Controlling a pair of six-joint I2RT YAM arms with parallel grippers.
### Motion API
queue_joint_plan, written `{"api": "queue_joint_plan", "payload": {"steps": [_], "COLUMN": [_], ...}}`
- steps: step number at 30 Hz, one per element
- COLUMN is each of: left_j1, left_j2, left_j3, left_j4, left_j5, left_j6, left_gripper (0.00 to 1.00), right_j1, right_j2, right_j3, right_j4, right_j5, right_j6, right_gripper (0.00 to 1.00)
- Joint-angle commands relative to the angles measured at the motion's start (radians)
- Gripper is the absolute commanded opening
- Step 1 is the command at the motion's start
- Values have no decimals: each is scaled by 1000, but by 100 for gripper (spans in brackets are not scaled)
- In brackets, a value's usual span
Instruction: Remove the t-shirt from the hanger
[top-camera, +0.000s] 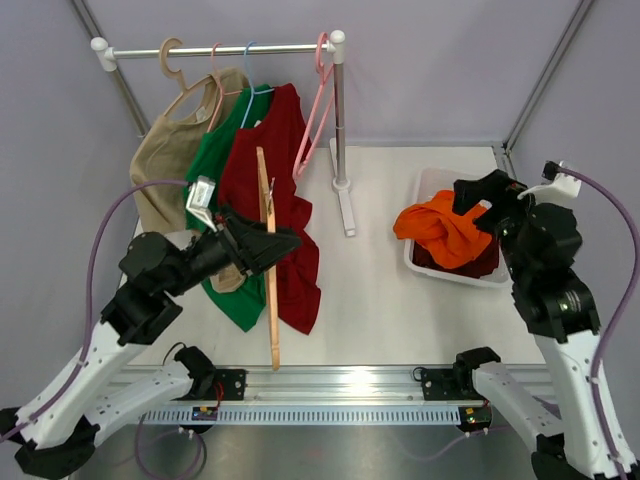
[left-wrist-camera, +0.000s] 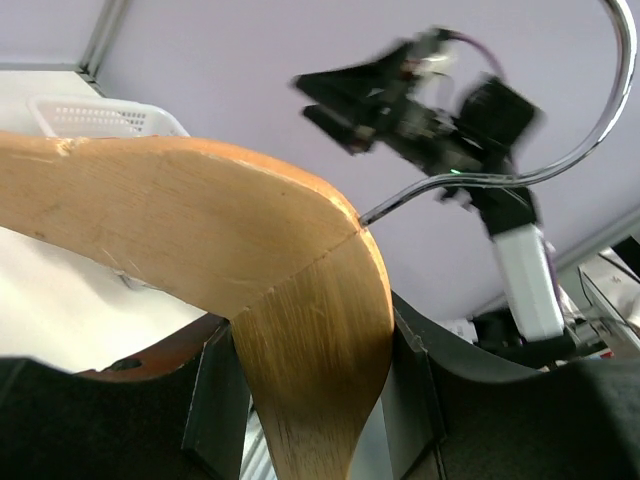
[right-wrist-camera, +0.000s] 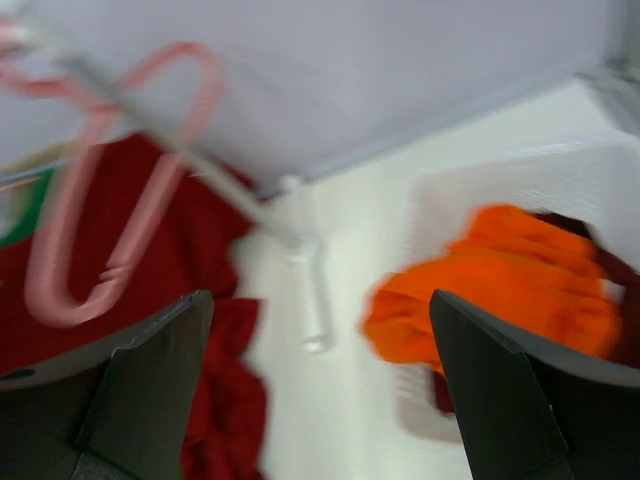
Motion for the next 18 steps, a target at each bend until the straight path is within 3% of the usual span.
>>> {"api": "queue_joint_plan", "payload": {"steps": [1,2,3,7,9,13,18], "left_j1": [-1,1,2,71,118,161,178], "left_j2": [91,116,137,231,268,303,318], "left_j3": [69,101,118,169,180,190,198], "left_j4": [172,176,179,222,276,346,382], "left_j5": [-93,-105,-119,-121,-79,-28,16], "left_j6": [-12,-9,-3,-42,-73,-99,-133], "left_gripper": [0,0,0,0,0,0,0], "right_j1": [170,259,455,859,994,1105,1136], "right_j2": [-3,5,16,134,200,319,431], "right_j3": [27,28,34,166,203,234,272], "right_j4": [16,51,103,120,139,169,160], "right_j5": [-357,-344,-310,-42,41,153,277], "right_j6": [30,33,32,-63,-100,-131,-125], "right_gripper": [99,99,98,98,98,98,97]}}
